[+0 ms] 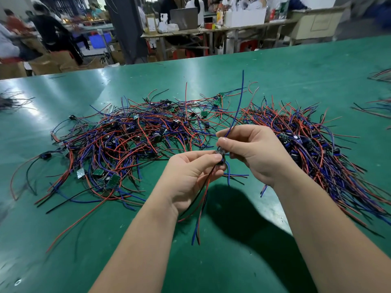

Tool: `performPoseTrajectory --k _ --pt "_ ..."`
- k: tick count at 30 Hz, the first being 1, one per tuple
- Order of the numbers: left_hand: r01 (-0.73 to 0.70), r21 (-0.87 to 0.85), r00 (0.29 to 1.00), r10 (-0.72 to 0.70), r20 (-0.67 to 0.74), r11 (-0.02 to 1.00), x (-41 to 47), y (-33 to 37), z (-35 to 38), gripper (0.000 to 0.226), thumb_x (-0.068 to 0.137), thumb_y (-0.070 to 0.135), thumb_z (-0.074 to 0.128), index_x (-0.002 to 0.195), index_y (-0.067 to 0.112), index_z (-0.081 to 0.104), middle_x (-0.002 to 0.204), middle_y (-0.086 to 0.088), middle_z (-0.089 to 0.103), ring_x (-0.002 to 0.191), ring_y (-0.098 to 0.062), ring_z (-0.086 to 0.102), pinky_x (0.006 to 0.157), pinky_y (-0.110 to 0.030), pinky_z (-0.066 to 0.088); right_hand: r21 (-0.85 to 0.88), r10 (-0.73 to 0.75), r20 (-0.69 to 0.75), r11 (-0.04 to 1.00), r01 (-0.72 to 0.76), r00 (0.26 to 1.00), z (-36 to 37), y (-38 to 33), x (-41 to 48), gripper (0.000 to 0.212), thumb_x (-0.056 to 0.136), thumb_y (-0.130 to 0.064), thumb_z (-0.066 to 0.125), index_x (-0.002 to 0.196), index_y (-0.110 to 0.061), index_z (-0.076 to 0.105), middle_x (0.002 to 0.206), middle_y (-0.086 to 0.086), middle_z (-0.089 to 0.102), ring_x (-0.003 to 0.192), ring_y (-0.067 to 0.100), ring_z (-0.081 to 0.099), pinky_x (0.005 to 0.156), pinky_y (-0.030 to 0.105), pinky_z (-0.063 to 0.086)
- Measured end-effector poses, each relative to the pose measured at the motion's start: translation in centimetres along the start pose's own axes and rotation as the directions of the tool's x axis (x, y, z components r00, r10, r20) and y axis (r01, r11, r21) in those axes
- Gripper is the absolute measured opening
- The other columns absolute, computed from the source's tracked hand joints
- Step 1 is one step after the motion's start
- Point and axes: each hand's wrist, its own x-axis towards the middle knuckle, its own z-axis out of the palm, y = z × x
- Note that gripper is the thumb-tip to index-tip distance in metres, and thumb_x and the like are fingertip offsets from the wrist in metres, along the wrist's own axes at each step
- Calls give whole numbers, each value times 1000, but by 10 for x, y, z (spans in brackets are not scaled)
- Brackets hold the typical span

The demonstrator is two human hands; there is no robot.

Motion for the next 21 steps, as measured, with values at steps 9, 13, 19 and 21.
performPoseTrajectory --k 9,13,19,21 --pt "86 305 962 -159 222 948 -9 -4 0 27 77 -9 67 59 10 72 67 -10 69 56 -17 67 56 -22 55 129 28 -344 992 18 938 -27 -5 9 14 78 9 67 78 -6 67 56 -1 66 54 11 64 52 18 50" --pt "78 388 959 -176 223 918 -11 -2 -4 24 75 -8 70 62 13 67 68 -10 69 58 -19 69 54 -22 54 114 -17 -366 991 63 930 -26 -4 8 14 78 9 68 77 -4 65 58 0 66 53 14 65 50 19 51" --pt "106 458 921 -261 288 883 -12 3 -11 23 79 -7 69 96 6 61 67 -6 69 61 -17 68 59 -25 56 49 -79 -362 993 104 929 -22 -3 7 6 85 0 66 89 -2 62 60 4 65 50 20 67 44 21 49" --pt "111 475 909 -283 307 873 -13 4 -11 31 78 -6 69 104 7 59 66 -4 68 62 -17 68 60 -25 55 28 -91 -357 994 108 930 -22 -3 7 4 86 -3 65 89 -4 62 57 1 65 49 21 67 42 21 48"
